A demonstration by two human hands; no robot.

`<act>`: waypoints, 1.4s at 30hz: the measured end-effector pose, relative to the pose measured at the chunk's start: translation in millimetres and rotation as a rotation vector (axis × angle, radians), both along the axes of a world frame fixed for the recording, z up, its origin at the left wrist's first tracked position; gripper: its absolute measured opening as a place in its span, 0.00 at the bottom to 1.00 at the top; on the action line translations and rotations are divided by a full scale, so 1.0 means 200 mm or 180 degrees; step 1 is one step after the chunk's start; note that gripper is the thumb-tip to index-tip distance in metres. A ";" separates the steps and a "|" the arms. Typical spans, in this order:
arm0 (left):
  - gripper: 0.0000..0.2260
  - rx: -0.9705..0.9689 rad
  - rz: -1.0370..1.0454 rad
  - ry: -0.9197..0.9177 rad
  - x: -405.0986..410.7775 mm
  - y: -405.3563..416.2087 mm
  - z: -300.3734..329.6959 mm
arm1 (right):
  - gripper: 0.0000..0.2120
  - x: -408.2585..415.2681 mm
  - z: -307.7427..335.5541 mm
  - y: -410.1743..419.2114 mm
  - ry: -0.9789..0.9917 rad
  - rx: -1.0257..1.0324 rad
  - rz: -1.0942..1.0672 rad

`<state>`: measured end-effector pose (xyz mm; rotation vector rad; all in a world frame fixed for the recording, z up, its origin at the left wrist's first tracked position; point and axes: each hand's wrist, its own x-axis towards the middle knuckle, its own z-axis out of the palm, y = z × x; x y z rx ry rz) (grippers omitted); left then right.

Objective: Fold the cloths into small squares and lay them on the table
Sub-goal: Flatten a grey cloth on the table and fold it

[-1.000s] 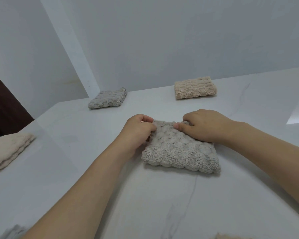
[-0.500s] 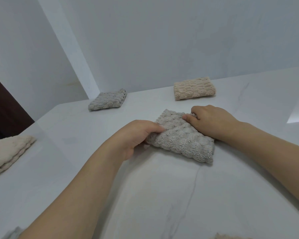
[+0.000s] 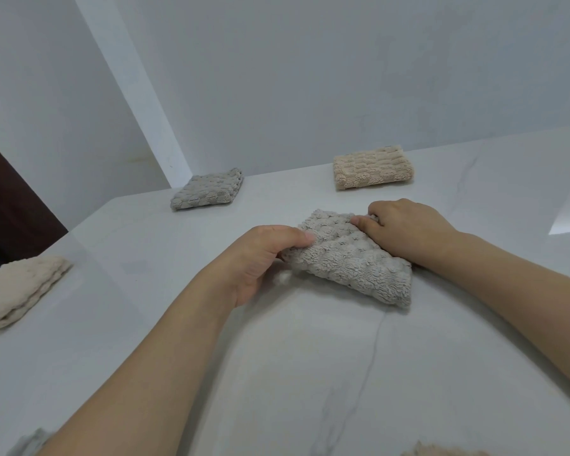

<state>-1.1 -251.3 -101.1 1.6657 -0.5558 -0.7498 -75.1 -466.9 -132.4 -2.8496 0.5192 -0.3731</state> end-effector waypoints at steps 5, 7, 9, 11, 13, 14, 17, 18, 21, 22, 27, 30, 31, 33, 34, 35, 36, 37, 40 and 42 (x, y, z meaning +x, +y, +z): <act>0.13 0.0021 -0.0113 0.0053 0.01 0.00 -0.01 | 0.21 0.00 0.00 0.00 0.0033 0.0038 -0.0044; 0.08 0.0098 -0.0118 0.0033 0.02 0.00 0.00 | 0.21 0.00 0.00 0.00 0.0030 0.0046 -0.0048; 0.10 0.0290 0.0029 -0.0146 0.05 -0.01 -0.01 | 0.21 0.00 0.00 0.00 0.0011 0.0042 -0.0057; 0.14 0.0535 0.0191 -0.0376 0.06 -0.01 -0.04 | 0.21 0.01 0.00 0.00 -0.0002 0.0040 -0.0071; 0.14 0.0742 0.0322 -0.0703 0.06 -0.02 -0.07 | 0.22 0.01 -0.01 0.00 -0.0023 0.0073 -0.0088; 0.15 0.0931 0.0434 -0.1026 0.06 -0.03 -0.08 | 0.22 0.01 -0.01 0.00 -0.0040 0.0092 -0.0098; 0.13 0.1741 0.0802 -0.2816 -0.01 -0.06 -0.06 | 0.22 0.01 -0.01 0.00 -0.0077 0.0131 -0.0127; 0.12 0.1549 0.0736 -0.3274 -0.05 -0.08 -0.03 | 0.22 0.01 -0.01 0.01 -0.0081 0.0135 -0.0135; 0.05 0.0713 -0.0111 -0.3324 -0.18 -0.12 -0.01 | 0.22 0.02 -0.02 0.01 -0.0139 0.0154 -0.0163; 0.02 0.0806 -0.0337 -0.3277 -0.21 -0.14 -0.02 | 0.22 0.02 -0.02 0.01 -0.0158 0.0173 -0.0170; 0.24 0.1979 -0.0163 -0.3527 -0.32 -0.19 -0.10 | 0.22 0.02 -0.01 0.01 -0.0151 0.0218 -0.0182; 0.24 0.2193 0.0110 -0.3828 -0.36 -0.21 -0.12 | 0.22 0.02 -0.02 0.01 -0.0181 0.0196 -0.0181; 0.22 0.2164 0.0209 -0.3886 -0.38 -0.22 -0.12 | 0.22 0.02 -0.02 0.01 -0.0188 0.0197 -0.0179; 0.18 0.2071 0.0342 -0.3950 -0.40 -0.23 -0.12 | 0.22 0.02 -0.01 0.01 -0.0202 0.0189 -0.0169; 0.17 0.2067 0.0358 -0.3975 -0.41 -0.23 -0.11 | 0.22 0.01 -0.01 0.01 -0.0209 0.0185 -0.0164; 0.16 0.2098 0.0333 -0.3981 -0.41 -0.23 -0.11 | 0.22 0.02 -0.02 0.01 -0.0218 0.0186 -0.0162; 0.17 0.2136 0.0289 -0.3963 -0.42 -0.23 -0.10 | 0.22 0.02 -0.02 0.01 -0.0228 0.0187 -0.0160; 0.17 0.2184 0.0239 -0.3917 -0.43 -0.24 -0.10 | 0.22 0.02 -0.02 0.01 -0.0237 0.0186 -0.0153; 0.20 0.2361 0.0173 -0.3830 -0.45 -0.24 -0.09 | 0.22 0.02 -0.02 0.01 -0.0234 0.0161 -0.0135; 0.20 0.2460 0.0147 -0.3813 -0.46 -0.25 -0.08 | 0.22 0.02 -0.02 0.01 -0.0239 0.0151 -0.0136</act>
